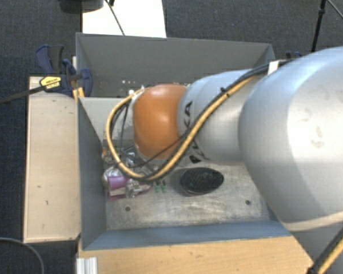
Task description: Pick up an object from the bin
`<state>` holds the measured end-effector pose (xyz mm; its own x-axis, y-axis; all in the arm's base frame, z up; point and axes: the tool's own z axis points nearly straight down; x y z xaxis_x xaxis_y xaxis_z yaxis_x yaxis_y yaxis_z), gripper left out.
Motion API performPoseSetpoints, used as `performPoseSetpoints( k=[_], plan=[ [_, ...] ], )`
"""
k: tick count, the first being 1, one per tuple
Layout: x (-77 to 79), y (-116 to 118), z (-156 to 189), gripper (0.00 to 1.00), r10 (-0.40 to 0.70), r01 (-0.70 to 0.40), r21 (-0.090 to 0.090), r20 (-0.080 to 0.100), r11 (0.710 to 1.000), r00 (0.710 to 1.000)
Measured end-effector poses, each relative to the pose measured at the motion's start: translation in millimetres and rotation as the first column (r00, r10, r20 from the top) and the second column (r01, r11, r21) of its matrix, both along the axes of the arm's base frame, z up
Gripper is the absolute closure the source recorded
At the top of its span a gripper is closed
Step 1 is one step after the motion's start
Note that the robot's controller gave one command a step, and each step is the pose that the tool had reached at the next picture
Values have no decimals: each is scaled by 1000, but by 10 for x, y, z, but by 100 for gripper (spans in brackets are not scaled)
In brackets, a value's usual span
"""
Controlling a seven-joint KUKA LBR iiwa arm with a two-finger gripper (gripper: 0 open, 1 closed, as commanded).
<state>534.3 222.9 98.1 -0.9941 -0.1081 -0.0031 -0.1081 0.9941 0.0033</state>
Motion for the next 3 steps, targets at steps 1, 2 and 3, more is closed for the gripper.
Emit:
performPoseSetpoints(
  k=[1, 2, 3],
  plan=[
    [8, 5, 295, 100, 0, 0, -1, 1, 1000, 1000],
    [14, 7, 384, 100, -1, 1, -1, 1, 1000, 1000],
    [19, 11, 476, 100, -2, 2, 0, 2, 1000, 1000]
  ],
)
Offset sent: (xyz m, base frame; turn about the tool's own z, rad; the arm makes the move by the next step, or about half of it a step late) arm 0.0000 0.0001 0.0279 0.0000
